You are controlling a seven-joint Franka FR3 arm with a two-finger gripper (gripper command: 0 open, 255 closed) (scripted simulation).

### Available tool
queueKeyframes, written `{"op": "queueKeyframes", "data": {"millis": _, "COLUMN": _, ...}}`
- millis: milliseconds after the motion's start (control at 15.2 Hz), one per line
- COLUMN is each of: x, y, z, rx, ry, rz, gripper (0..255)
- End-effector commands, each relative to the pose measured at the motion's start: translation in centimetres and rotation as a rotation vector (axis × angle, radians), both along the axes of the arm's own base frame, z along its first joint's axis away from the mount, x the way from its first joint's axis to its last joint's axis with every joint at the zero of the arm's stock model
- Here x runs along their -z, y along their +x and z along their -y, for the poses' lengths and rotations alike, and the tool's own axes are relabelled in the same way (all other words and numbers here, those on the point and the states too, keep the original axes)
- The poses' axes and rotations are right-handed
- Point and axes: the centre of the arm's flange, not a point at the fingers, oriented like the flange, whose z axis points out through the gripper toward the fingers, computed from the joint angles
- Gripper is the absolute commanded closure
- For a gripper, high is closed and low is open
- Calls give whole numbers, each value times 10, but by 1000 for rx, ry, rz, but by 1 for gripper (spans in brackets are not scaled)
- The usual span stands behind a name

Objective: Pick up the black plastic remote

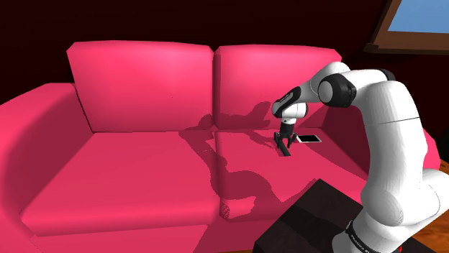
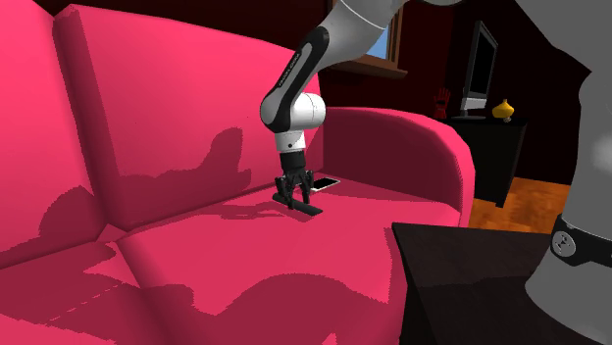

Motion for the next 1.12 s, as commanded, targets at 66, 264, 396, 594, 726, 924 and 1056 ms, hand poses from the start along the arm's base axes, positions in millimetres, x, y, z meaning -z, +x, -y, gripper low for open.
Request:
{"op": "queueKeyframes", "data": {"millis": 66, "x": 2, "y": 0, "z": -1, "rx": 0, "ry": 2, "rz": -1, "gripper": 255}}
{"op": "queueKeyframes", "data": {"millis": 264, "x": 0, "y": -2, "z": -1, "rx": -1, "ry": 1, "rz": -1, "gripper": 255}}
{"op": "queueKeyframes", "data": {"millis": 396, "x": 0, "y": -1, "z": 0, "rx": -1, "ry": 2, "rz": -1, "gripper": 255}}
{"op": "queueKeyframes", "data": {"millis": 594, "x": -3, "y": 0, "z": -1, "rx": 0, "ry": 2, "rz": -1, "gripper": 255}}
{"op": "queueKeyframes", "data": {"millis": 726, "x": -13, "y": 0, "z": -1, "rx": 0, "ry": 2, "rz": -1, "gripper": 255}}
{"op": "queueKeyframes", "data": {"millis": 924, "x": -29, "y": 0, "z": -1, "rx": 0, "ry": 2, "rz": -1, "gripper": 255}}
{"op": "queueKeyframes", "data": {"millis": 1056, "x": -40, "y": 0, "z": -1, "rx": 0, "ry": 2, "rz": -1, "gripper": 255}}
